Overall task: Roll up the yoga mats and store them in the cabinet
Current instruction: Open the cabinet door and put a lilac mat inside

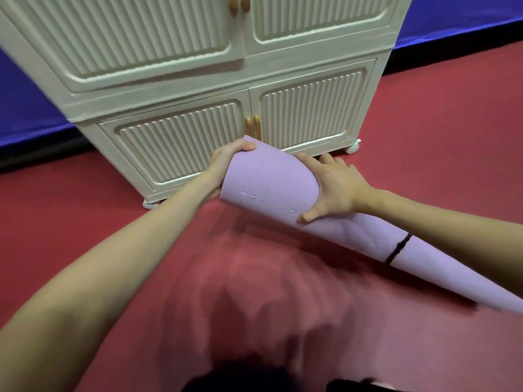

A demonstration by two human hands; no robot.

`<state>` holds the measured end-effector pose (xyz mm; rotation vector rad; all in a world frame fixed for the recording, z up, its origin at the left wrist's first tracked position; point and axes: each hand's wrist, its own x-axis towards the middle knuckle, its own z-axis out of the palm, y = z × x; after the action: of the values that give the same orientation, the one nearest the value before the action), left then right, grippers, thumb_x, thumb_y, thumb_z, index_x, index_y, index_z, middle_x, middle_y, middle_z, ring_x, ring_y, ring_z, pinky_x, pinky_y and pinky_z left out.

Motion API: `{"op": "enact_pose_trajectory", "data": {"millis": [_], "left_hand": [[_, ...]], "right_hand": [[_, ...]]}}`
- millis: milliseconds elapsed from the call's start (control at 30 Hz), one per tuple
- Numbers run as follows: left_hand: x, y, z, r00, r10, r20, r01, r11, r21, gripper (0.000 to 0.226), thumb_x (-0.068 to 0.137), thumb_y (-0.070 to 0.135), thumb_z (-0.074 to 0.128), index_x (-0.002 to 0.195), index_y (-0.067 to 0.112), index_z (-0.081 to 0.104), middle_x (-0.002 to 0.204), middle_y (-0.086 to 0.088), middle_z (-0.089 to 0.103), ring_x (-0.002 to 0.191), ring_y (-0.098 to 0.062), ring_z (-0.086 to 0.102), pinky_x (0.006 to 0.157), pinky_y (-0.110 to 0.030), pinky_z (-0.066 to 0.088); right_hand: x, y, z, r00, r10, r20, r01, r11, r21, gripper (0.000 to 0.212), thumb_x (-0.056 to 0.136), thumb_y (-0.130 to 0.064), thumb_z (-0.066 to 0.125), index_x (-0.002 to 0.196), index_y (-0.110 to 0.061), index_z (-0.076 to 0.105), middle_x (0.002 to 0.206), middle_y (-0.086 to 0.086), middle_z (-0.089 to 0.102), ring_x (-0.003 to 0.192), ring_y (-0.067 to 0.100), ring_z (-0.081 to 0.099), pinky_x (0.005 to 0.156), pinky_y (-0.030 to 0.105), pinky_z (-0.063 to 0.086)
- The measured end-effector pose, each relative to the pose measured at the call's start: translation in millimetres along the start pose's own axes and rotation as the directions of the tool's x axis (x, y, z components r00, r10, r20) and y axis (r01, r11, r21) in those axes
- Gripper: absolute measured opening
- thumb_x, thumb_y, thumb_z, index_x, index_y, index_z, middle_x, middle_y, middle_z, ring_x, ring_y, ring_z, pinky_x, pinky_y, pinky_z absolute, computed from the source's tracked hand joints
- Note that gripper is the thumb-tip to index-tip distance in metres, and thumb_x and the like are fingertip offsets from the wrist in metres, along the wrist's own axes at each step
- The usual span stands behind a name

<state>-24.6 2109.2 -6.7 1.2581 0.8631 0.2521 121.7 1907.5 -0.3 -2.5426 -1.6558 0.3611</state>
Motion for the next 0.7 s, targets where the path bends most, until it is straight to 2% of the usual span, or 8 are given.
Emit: {"op": "enact_pose_trajectory", "data": {"millis": [100,167,267,333,400,533,633,700], "left_hand": [[-7.9,48.8,12.6,0.991,0.133,-0.008,-0.13,0.98,0.153,0.044,0.061,0.039,0.073,0.098,0.016,0.071,0.096,-0.009,0.069,0.084,-0.019,0.063,0.075,-0.029,0.045],[-7.9,78.6,19.6,0.926,0.346,-0.149,-0.293,0.91,0.293,0.037,0.07,0.031,0.074,0.102,0.012,0.071,0.096,-0.003,0.069,0.086,-0.01,0.061,0.076,-0.018,0.046],[-9.3,120.5,25.2,0.618,0.705,-0.347,-0.513,0.696,0.502,0.033,0.077,0.02,0.07,0.108,0.009,0.066,0.1,-0.001,0.066,0.082,-0.006,0.061,0.079,-0.018,0.051],[-6.3,147.1,29.9,0.471,0.801,-0.371,-0.566,0.596,0.569,0.035,0.076,0.02,0.062,0.109,0.008,0.063,0.099,-0.002,0.065,0.079,-0.008,0.059,0.081,-0.029,0.054],[-0.7,170.4,39.6,0.432,0.813,-0.389,-0.593,0.582,0.557,0.044,0.073,0.02,0.059,0.114,0.004,0.059,0.101,-0.004,0.062,0.083,-0.012,0.058,0.085,-0.032,0.052],[5.8,191.0,62.0,0.427,0.774,-0.468,-0.584,0.631,0.511,0.053,0.066,0.016,0.057,0.118,0.004,0.056,0.107,-0.009,0.063,0.089,-0.018,0.059,0.088,-0.034,0.05],[3.1,193.2,68.6,0.434,0.752,-0.496,-0.563,0.656,0.503,0.044,0.065,0.016,0.054,0.108,0.009,0.055,0.099,-0.006,0.061,0.08,-0.015,0.055,0.082,-0.036,0.051],[-3.7,193.0,71.4,0.407,0.759,-0.508,-0.559,0.646,0.519,0.021,0.07,0.019,0.053,0.091,0.017,0.054,0.087,-0.002,0.058,0.072,-0.012,0.051,0.079,-0.037,0.049]], "right_hand": [[15.3,8.1,-21.5,0.999,0.004,-0.041,0.001,0.994,0.105,0.129,0.036,-0.074,0.077,0.145,-0.044,0.016,0.114,0.008,0.047,0.112,0.036,0.048,0.089,0.048,0.045],[20.9,13.3,-34.5,0.998,0.015,-0.066,-0.005,0.988,0.157,0.127,0.037,-0.071,0.079,0.144,-0.043,0.017,0.108,0.008,0.046,0.111,0.037,0.05,0.089,0.048,0.046],[25.5,21.8,-49.8,0.995,0.048,-0.083,-0.031,0.979,0.201,0.127,0.039,-0.07,0.081,0.145,-0.044,0.016,0.1,0.004,0.04,0.108,0.038,0.051,0.09,0.047,0.046],[27.9,29.0,-54.9,0.994,0.053,-0.098,-0.032,0.978,0.206,0.127,0.038,-0.073,0.08,0.145,-0.045,0.017,0.099,0.007,0.044,0.106,0.038,0.051,0.087,0.045,0.046],[28.7,35.2,-60.1,0.992,0.07,-0.104,-0.044,0.973,0.228,0.125,0.039,-0.072,0.08,0.143,-0.046,0.016,0.102,0.009,0.047,0.106,0.037,0.05,0.084,0.043,0.044],[25.8,37.8,-68.3,0.987,0.113,-0.114,-0.081,0.964,0.254,0.123,0.038,-0.072,0.081,0.14,-0.05,0.016,0.107,0.009,0.048,0.109,0.038,0.051,0.087,0.049,0.044],[23.1,35.7,-70.0,0.981,0.137,-0.134,-0.096,0.957,0.273,0.122,0.038,-0.07,0.081,0.14,-0.05,0.018,0.106,0.007,0.044,0.111,0.039,0.05,0.093,0.054,0.043],[21.5,34.5,-70.8,0.978,0.149,-0.147,-0.103,0.954,0.282,0.122,0.039,-0.068,0.082,0.141,-0.048,0.02,0.107,0.008,0.043,0.111,0.039,0.049,0.093,0.054,0.041]]}}
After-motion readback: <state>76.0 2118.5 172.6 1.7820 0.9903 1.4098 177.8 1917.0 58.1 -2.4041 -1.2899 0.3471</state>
